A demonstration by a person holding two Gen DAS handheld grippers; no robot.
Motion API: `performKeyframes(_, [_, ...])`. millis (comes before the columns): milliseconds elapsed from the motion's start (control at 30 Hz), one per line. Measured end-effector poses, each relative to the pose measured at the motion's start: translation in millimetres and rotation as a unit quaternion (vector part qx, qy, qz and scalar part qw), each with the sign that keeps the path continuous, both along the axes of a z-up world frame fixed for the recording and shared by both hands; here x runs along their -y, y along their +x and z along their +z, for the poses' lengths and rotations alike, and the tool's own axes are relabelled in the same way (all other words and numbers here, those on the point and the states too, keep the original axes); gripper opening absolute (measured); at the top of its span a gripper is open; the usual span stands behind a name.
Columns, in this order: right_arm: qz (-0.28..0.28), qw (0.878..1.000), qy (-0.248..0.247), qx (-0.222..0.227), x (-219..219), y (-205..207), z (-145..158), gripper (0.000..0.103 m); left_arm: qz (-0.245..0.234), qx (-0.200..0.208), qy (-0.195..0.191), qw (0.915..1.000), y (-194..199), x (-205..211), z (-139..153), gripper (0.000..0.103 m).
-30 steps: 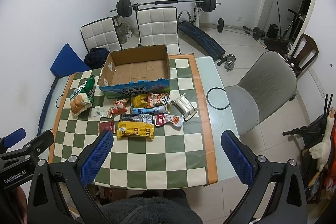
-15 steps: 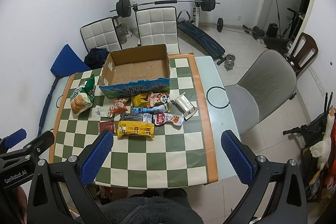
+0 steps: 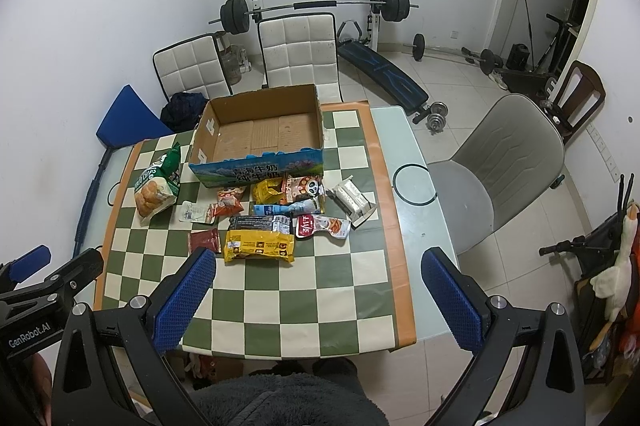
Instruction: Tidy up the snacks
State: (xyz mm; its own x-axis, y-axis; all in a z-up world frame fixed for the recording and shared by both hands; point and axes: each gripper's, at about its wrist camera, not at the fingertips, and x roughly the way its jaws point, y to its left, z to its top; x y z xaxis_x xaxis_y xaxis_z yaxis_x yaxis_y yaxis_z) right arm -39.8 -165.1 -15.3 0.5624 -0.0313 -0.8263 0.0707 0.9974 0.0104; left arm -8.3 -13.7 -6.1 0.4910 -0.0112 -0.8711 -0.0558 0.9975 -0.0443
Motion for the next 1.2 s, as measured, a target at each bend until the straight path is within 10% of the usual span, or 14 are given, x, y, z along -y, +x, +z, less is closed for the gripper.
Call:
performKeyframes(500, [0.000, 0.999, 0.051, -0.009, 4, 5, -25, 0.103, 0.020, 0.008, -0.011, 0.9997, 13, -10, -14, 0.103])
performKeyframes(767, [0.011, 0.987, 0.120, -0.104, 6, 94, -114, 0.103, 0.096, -0.027, -0.003, 0.9950, 79, -68, -67, 0.103])
performKeyframes(1200, [0.107, 0.957, 0.081, -0.258, -66, 216, -275, 0.103, 0.224, -0.119, -0.016, 0.9673, 159, -167, -158, 0.103])
